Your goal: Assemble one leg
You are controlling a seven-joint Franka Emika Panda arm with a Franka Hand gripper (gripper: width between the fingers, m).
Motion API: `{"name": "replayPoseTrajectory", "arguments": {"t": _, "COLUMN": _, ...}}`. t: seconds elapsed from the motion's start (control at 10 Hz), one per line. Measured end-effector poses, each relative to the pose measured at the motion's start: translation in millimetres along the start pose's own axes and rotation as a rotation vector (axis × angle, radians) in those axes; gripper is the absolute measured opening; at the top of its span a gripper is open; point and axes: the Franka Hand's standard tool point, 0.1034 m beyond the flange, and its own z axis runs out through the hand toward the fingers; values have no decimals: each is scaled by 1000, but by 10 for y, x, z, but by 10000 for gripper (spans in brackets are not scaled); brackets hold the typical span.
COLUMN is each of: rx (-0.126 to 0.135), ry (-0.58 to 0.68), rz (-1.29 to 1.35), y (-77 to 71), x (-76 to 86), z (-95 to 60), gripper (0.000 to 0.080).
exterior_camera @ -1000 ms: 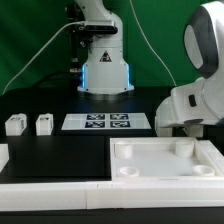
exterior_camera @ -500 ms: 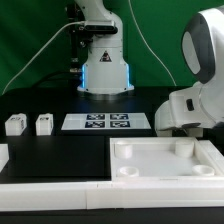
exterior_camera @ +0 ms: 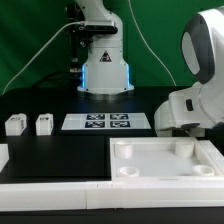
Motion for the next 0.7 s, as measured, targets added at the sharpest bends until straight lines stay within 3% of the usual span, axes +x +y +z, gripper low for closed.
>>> {"name": "replayPoseTrajectory", "arguments": {"t": 0.7, "rx": 0, "ry": 9, "rz": 1, "y": 4, "x": -16, "z": -53, "gripper": 293}}
